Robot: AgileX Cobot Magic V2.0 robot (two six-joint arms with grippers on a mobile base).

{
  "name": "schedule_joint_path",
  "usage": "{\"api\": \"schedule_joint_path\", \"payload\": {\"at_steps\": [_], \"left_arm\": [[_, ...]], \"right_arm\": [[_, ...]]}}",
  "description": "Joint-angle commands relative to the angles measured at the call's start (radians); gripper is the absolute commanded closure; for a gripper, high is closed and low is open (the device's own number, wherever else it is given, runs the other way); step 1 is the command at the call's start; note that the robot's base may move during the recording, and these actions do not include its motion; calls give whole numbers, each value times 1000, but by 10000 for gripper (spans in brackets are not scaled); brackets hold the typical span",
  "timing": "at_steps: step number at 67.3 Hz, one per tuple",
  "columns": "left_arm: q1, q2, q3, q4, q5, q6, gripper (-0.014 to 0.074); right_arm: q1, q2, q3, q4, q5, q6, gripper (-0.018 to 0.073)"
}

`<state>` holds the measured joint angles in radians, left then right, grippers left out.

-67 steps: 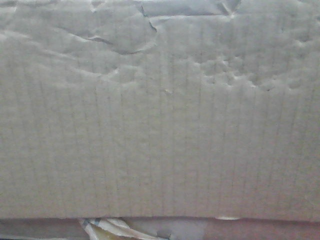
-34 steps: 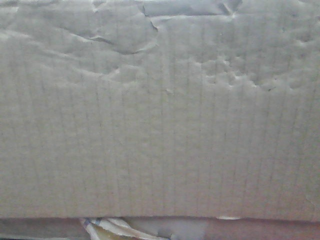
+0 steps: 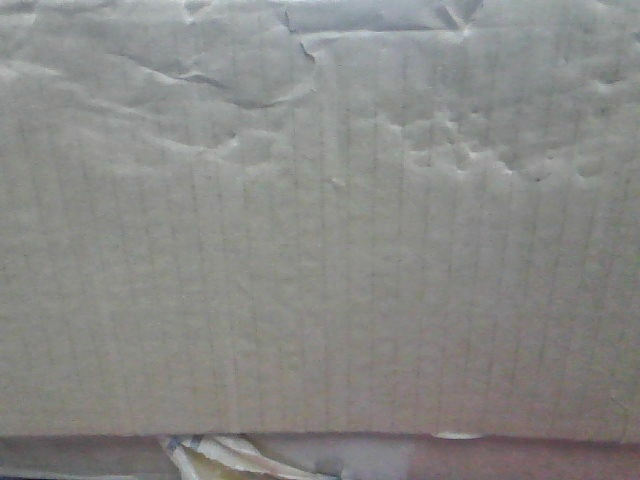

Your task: Stack two boxes on right shelf middle

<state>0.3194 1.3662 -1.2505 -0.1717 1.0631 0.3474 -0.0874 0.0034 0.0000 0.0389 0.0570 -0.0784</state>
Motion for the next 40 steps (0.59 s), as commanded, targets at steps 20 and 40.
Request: {"api": "schedule_joint_path", "payload": {"at_steps": [20,40], "left_arm": [[1,136,-7,-5,18,42,220],[1,136,-7,-9,18,42,708]], "right_arm": [[-4,-3,0,3,-21,-1,722],[-4,-3,0,3,-21,-1,722]]}}
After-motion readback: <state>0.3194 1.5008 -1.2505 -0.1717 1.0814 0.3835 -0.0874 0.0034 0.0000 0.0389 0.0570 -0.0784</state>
